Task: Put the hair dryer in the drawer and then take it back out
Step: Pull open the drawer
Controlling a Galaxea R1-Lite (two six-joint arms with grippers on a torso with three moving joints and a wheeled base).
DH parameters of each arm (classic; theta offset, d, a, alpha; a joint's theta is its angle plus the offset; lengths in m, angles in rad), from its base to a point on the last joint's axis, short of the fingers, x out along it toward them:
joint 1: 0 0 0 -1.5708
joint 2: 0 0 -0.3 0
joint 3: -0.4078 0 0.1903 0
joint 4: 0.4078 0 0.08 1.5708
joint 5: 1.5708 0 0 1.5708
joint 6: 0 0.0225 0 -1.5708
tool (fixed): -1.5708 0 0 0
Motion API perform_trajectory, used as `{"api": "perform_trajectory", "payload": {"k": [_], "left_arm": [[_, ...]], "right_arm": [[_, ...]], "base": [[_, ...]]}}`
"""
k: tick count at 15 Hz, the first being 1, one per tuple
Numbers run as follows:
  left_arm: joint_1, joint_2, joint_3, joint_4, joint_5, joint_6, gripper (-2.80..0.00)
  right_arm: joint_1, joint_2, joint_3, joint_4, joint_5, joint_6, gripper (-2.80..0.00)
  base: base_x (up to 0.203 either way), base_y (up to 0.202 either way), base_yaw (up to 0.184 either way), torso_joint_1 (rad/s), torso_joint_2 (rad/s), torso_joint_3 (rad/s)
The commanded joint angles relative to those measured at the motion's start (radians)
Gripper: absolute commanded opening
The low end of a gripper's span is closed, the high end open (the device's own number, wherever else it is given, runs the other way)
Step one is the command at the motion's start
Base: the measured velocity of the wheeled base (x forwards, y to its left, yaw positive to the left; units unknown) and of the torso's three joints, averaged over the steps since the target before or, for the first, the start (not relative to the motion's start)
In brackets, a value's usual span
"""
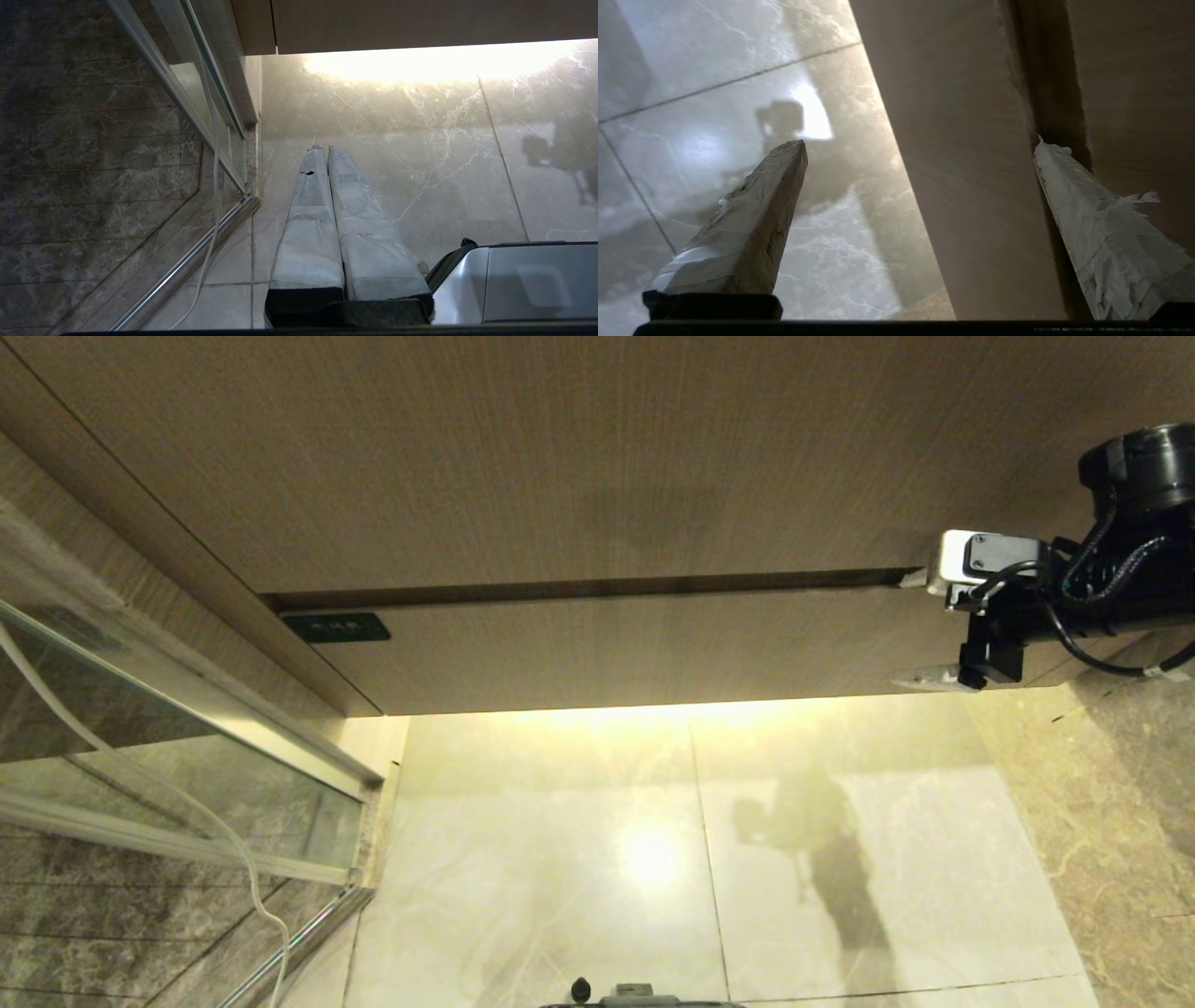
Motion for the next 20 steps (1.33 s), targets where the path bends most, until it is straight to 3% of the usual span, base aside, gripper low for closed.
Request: {"api": "perform_trajectory", "payload": {"k": [1,20], "left_arm": [[0.0,0.002,0.0,0.0,0.0,0.0,-2.8],[0.0,0.001,-0.001,0.0,0.0,0.0,-2.8]], "right_arm": [[0.021,-0.006,0.012,-0.003,0.004,0.013,0.0],[0.059,0.102,-0.019,-0.151,0.013,0.025,0.0]], "base": [[0.0,0.0,0.0,0.0,0.0,0.0],[0.0,0.0,0.0,0.0,0.0,0.0]]}}
